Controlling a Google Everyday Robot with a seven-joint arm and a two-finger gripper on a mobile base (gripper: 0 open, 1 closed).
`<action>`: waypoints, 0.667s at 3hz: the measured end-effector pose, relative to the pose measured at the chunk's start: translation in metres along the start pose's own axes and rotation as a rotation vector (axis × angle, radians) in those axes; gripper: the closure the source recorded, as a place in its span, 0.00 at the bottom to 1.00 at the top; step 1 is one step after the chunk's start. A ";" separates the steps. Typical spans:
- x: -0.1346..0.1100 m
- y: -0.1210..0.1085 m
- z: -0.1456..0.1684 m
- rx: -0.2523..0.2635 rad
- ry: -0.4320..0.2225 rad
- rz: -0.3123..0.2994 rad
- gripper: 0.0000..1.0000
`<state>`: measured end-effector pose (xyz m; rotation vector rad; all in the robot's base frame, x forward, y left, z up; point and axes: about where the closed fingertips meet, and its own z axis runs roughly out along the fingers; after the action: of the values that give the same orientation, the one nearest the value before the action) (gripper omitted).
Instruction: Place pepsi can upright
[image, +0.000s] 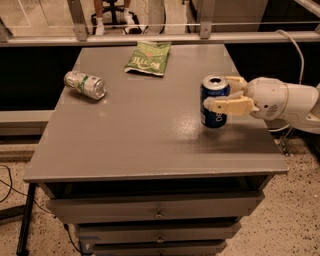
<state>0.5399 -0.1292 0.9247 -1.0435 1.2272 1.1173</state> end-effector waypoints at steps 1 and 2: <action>0.011 0.000 -0.010 -0.006 -0.039 -0.006 1.00; 0.016 0.003 -0.011 -0.039 -0.047 -0.017 0.82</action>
Offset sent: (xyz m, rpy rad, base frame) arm -0.0088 -0.0158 -0.0255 0.0500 -0.0426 0.0702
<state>0.5351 -0.1386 0.9080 -1.0496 1.1615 1.1509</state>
